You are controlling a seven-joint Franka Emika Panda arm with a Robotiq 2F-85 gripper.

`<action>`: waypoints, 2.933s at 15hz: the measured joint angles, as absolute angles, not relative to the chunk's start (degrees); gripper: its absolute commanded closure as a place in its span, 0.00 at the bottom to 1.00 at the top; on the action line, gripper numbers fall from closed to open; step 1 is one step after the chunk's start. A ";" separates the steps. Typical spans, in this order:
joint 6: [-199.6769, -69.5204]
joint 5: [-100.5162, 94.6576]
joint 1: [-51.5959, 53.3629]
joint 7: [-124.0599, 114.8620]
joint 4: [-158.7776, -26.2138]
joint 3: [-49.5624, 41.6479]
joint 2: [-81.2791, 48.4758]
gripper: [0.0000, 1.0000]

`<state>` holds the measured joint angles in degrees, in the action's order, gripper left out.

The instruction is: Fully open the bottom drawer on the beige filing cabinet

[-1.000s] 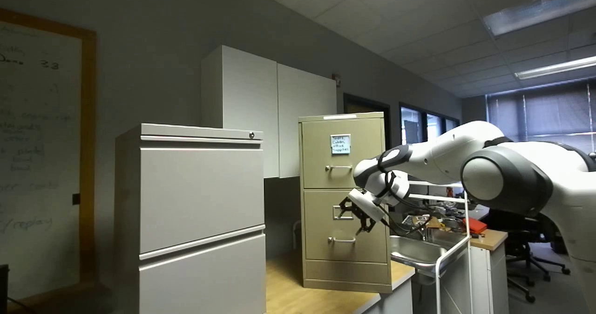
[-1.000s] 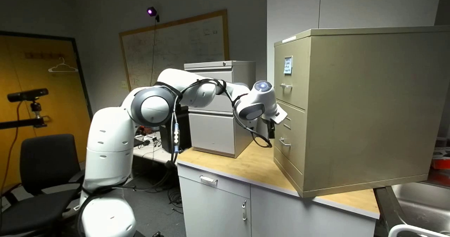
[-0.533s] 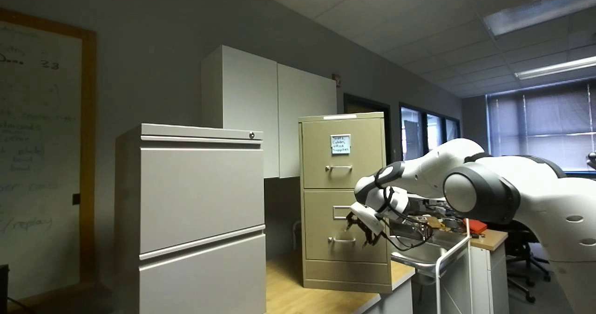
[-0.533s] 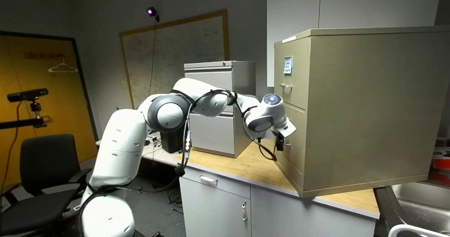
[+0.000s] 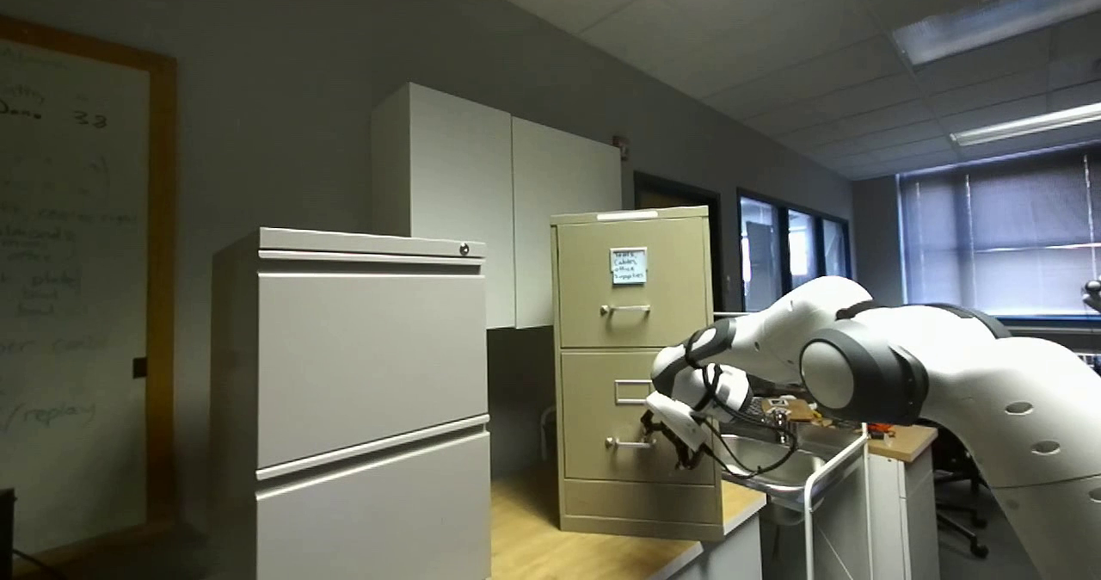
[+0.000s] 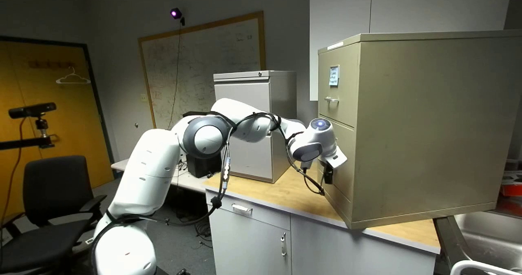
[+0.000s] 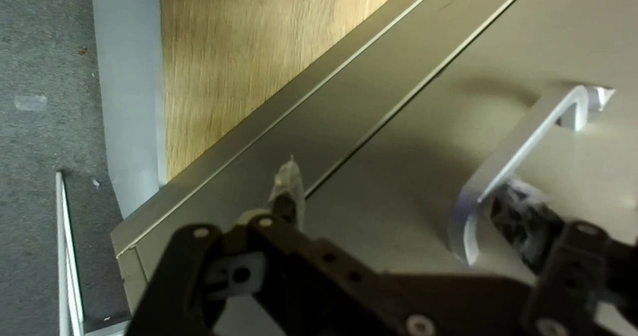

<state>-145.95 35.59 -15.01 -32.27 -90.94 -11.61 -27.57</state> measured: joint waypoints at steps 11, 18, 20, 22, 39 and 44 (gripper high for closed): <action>-145.76 14.81 -10.85 -36.48 -84.05 -13.11 -31.61 0.88; -150.23 8.01 -8.02 -39.02 -90.11 -14.07 -28.44 0.90; -152.98 7.85 -7.39 -39.19 -93.94 -14.00 -26.34 0.90; -155.97 7.85 -6.91 -39.20 -98.03 -13.64 -24.08 0.90; -176.92 8.04 -3.50 -37.25 -137.56 -5.57 0.82 0.96; -183.13 4.19 -3.08 -44.94 -150.09 -1.35 9.89 0.97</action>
<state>-183.13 4.19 -3.08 -44.94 -150.09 -1.35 9.89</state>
